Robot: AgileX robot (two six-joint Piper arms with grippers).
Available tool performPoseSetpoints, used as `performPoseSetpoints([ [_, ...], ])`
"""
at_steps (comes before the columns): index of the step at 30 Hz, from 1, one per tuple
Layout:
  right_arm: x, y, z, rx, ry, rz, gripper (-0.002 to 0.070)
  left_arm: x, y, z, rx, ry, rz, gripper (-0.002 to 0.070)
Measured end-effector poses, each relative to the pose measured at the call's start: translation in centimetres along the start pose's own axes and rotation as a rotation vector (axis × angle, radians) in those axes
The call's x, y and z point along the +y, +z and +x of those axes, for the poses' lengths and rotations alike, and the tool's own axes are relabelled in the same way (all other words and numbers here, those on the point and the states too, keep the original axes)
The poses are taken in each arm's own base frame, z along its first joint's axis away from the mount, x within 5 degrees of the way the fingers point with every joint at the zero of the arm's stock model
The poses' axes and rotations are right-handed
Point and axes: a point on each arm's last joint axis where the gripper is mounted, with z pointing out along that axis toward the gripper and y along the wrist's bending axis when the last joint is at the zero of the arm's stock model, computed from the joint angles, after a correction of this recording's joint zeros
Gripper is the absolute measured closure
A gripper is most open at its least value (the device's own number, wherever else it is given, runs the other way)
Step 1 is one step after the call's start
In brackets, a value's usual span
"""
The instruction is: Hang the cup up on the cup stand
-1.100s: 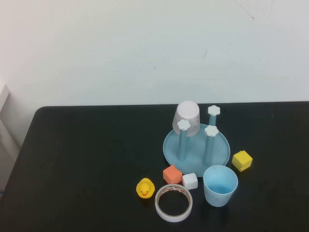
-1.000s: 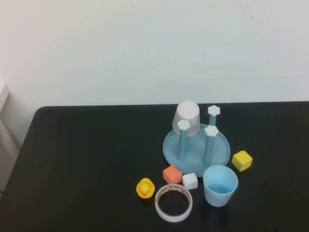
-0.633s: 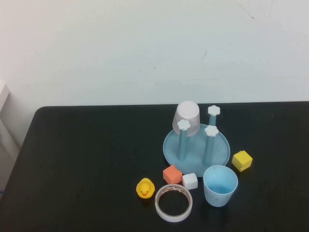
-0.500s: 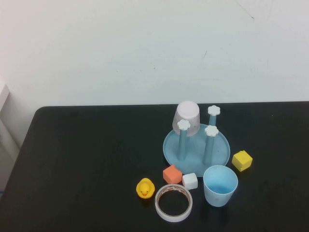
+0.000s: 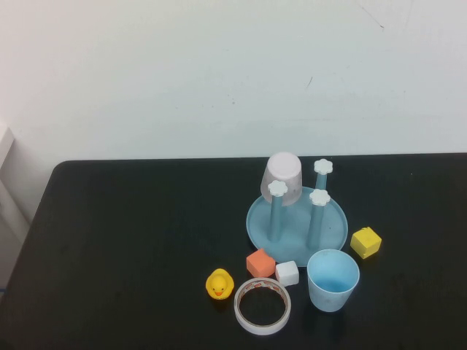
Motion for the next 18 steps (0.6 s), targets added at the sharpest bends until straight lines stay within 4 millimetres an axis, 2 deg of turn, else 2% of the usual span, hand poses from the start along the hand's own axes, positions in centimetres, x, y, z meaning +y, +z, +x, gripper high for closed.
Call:
performPoseSetpoints([
  [4,1.3,0.0,0.0,0.009,0.348,-0.143,0.0678,-0.8,-0.1,-0.6,-0.048,-0.482,0.103,0.0678],
  [8,2.3,-0.2,-0.4,0.018,0.641,-0.27,0.0678,-0.6,-0.1,-1.4,-0.126,-0.649,0.114,0.0678],
  [10,2.4,-0.3,-0.5,0.014,0.663,-0.288,0.0678,-0.4,-0.2,-1.7,-0.172,-0.676,0.103,0.0678],
  [15,2.5,-0.3,-0.6,-0.004,0.585,-0.298,0.0678,-0.1,-0.2,-2.1,-0.214,-0.699,0.09,0.0678],
  [18,2.5,-0.3,-0.6,-0.01,0.548,-0.297,0.0678,-0.1,-0.2,-2.1,-0.216,-0.646,0.084,0.0678],
])
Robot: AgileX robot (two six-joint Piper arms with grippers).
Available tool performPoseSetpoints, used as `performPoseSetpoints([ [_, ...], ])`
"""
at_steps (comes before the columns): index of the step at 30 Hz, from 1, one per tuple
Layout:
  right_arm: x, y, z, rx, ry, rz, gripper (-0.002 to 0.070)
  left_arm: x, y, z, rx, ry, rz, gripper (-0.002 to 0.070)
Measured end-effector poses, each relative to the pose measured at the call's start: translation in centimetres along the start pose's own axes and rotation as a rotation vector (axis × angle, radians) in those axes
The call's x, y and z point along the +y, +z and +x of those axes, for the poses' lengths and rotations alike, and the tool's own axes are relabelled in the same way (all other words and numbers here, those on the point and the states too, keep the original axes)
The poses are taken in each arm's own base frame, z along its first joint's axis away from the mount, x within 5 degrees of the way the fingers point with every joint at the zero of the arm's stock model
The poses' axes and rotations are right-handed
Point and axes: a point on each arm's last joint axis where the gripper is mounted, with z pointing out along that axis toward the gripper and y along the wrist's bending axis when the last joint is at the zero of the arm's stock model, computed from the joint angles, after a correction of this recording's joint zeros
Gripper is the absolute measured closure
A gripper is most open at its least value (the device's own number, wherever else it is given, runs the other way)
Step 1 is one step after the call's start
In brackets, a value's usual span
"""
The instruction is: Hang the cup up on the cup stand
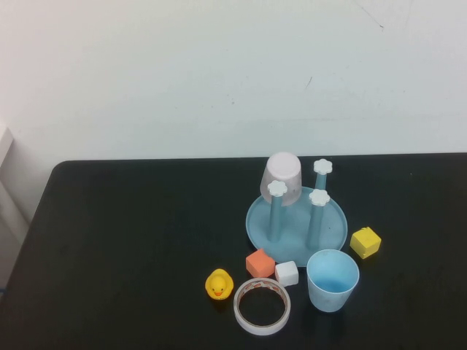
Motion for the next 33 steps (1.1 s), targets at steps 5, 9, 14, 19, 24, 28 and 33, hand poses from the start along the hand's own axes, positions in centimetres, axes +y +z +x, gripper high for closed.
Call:
performPoseSetpoints([
  [5,0.0,0.0,0.0,0.0,-0.12,-0.001,0.0678,-1.4,-0.1,0.6,0.113,0.309,0.052,0.0678],
  [9,0.0,0.0,0.0,0.0,-0.148,-0.001,0.0678,-4.4,0.6,0.4,0.241,0.537,0.089,0.0678],
  [14,0.0,0.0,0.1,0.012,-0.163,-0.005,0.0678,-8.3,3.8,-0.3,0.451,0.887,0.124,0.0677],
  [19,0.1,0.0,0.2,0.025,-0.179,-0.009,0.0678,-11.0,6.6,-0.9,0.633,1.046,0.158,0.0677],
  [24,0.1,0.0,0.2,0.024,-0.182,-0.009,0.0678,-13.6,11.2,-1.8,0.838,1.124,0.167,0.0677],
  [28,0.1,0.0,0.2,0.024,-0.195,-0.009,0.0678,-15.0,14.3,-1.5,0.946,1.179,0.2,0.0677],
  [33,0.1,0.0,0.2,0.024,-0.201,-0.009,0.0678,-15.9,17.1,1.4,1.106,1.283,0.192,0.0677],
])
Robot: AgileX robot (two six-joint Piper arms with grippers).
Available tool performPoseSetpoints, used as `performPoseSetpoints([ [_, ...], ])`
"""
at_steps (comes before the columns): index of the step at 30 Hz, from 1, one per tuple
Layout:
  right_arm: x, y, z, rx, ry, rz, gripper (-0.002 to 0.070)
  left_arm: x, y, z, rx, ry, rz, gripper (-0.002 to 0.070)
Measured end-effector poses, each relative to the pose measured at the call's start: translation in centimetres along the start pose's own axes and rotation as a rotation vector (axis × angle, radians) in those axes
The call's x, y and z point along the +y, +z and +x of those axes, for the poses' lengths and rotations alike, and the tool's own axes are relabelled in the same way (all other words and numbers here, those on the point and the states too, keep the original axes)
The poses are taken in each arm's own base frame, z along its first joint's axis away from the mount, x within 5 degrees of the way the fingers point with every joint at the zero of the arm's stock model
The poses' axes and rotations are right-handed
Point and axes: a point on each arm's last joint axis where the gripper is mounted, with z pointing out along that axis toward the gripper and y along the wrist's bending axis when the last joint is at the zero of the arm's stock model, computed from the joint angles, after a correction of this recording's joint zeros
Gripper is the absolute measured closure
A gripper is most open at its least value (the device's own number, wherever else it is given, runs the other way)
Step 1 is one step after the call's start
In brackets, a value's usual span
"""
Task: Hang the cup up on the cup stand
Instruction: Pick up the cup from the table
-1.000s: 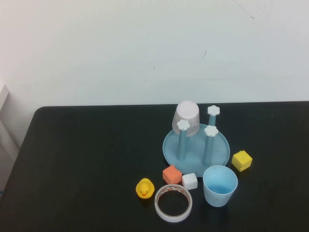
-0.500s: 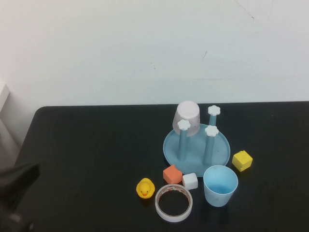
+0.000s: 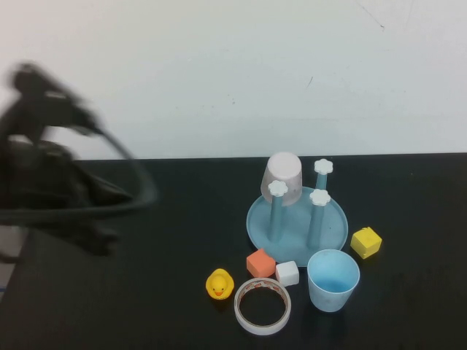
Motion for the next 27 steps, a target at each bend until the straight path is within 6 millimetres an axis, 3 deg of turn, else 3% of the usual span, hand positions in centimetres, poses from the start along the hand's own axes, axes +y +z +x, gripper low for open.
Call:
performPoseSetpoints([
  [6,0.0,0.0,0.0,0.0,0.0,0.0,0.0678,-2.6,6.2,-2.1,0.22,0.132,-0.005,0.0677],
  [13,0.0,0.0,0.0,0.003,-0.002,-0.001,0.0678,-6.5,13.0,-4.5,0.358,0.277,-0.033,0.0677],
  [18,0.0,0.0,0.0,0.004,-0.002,-0.002,0.0678,-8.7,18.7,-4.9,0.472,0.331,-0.014,0.0677],
  [22,0.0,0.0,0.0,0.004,-0.002,-0.002,0.0678,-9.3,22.4,-5.3,0.544,0.298,-0.011,0.0672],
  [25,0.0,0.0,0.1,0.006,-0.002,-0.003,0.0678,-9.4,24.9,-5.4,0.596,0.234,-0.02,0.0615],
  [27,0.0,0.0,0.1,0.006,-0.002,-0.003,0.0678,-9.5,26.5,-5.4,0.626,0.188,-0.02,0.0517],
])
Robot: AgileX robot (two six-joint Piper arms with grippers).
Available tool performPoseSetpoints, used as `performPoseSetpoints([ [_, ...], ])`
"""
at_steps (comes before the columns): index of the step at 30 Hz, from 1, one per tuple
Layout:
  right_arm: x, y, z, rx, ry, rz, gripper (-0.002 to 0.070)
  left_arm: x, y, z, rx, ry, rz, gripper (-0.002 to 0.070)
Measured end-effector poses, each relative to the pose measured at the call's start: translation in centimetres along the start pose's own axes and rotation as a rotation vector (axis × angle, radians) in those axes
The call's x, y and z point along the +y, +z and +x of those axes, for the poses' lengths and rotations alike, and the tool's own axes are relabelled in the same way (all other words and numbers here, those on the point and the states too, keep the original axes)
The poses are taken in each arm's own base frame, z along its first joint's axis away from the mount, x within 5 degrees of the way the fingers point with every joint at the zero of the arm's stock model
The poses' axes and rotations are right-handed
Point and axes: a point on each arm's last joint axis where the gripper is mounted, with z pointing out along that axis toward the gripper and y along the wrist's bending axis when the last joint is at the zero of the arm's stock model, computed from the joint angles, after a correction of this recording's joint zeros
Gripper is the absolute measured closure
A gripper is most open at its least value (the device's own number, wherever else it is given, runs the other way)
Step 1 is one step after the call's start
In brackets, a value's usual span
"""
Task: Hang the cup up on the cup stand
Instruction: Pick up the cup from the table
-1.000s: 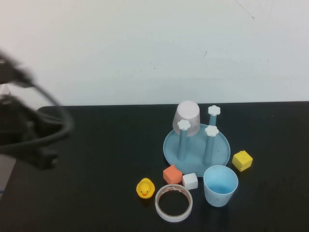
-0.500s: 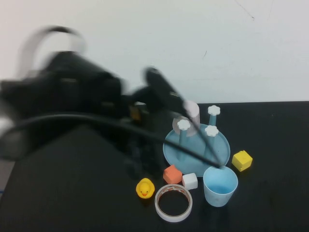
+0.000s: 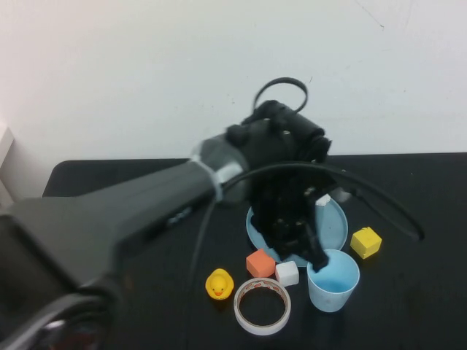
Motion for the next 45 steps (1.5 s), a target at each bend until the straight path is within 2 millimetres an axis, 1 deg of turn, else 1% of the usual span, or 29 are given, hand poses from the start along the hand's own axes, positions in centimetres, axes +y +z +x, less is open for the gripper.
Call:
performPoseSetpoints([
  [2,0.0,0.0,0.0,0.0,0.0,0.0,0.0678,-0.1,0.4,-1.0,-0.004,-0.041,0.027,0.0392],
  [3,0.0,0.0,0.0,0.0,0.0,0.0,0.0678,-0.3,1.1,-1.6,-0.006,-0.059,0.047,0.0319],
  [4,0.0,0.0,0.0,0.0,0.0,0.0,0.0678,-0.4,1.2,-2.2,-0.018,-0.073,0.059,0.0253],
  [6,0.0,0.0,0.0,0.0,0.0,0.0,0.0678,-0.5,2.3,-3.0,-0.024,-0.112,0.079,0.0169],
  [8,0.0,0.0,0.0,0.0,0.0,0.0,0.0678,-0.5,3.5,-3.7,-0.023,-0.155,0.082,0.0132],
  [10,0.0,0.0,0.0,0.0,0.0,0.0,0.0678,-0.4,4.7,-4.3,-0.023,-0.201,0.082,0.013],
  [11,0.0,0.0,0.0,0.0,0.0,0.0,0.0678,-0.3,4.9,-4.6,-0.028,-0.218,0.081,0.0132],
  [12,0.0,0.0,0.0,0.0,-0.002,0.0,0.0678,-0.3,5.8,-4.7,-0.019,-0.242,0.081,0.0137],
  [17,0.0,0.0,0.0,0.0,-0.014,-0.001,0.0678,0.8,8.8,-4.7,0.02,-0.357,0.094,0.0169],
  [21,0.0,0.0,0.0,0.0,-0.021,-0.001,0.0678,1.6,10.4,-4.3,0.044,-0.423,0.124,0.0193],
  [22,0.0,0.0,0.0,-0.001,-0.033,-0.001,0.0678,1.6,10.8,-4.3,0.044,-0.441,0.142,0.0214],
  [29,0.0,0.0,0.0,-0.002,-0.034,-0.004,0.0678,1.1,11.6,-4.8,0.005,-0.473,0.192,0.0307],
  [35,0.1,0.0,0.0,-0.003,-0.047,-0.006,0.0678,1.0,12.5,-4.8,0.004,-0.479,0.193,0.0351],
  [37,0.1,0.0,0.0,-0.003,-0.045,-0.007,0.0678,1.0,12.7,-4.8,0.009,-0.48,0.194,0.0378],
  [39,0.1,0.0,0.0,-0.003,-0.045,-0.007,0.0678,1.0,13.0,-4.7,0.016,-0.48,0.194,0.0443],
  [42,0.1,0.0,0.0,-0.003,-0.047,-0.007,0.0678,1.0,12.9,-4.7,0.018,-0.474,0.194,0.0579],
  [43,0.1,0.0,0.0,-0.003,-0.048,-0.007,0.0678,1.0,12.9,-4.6,0.02,-0.46,0.192,0.0612],
  [45,0.1,0.0,0.0,-0.004,-0.045,-0.008,0.0678,0.9,12.9,-4.5,0.033,-0.442,0.191,0.0646],
])
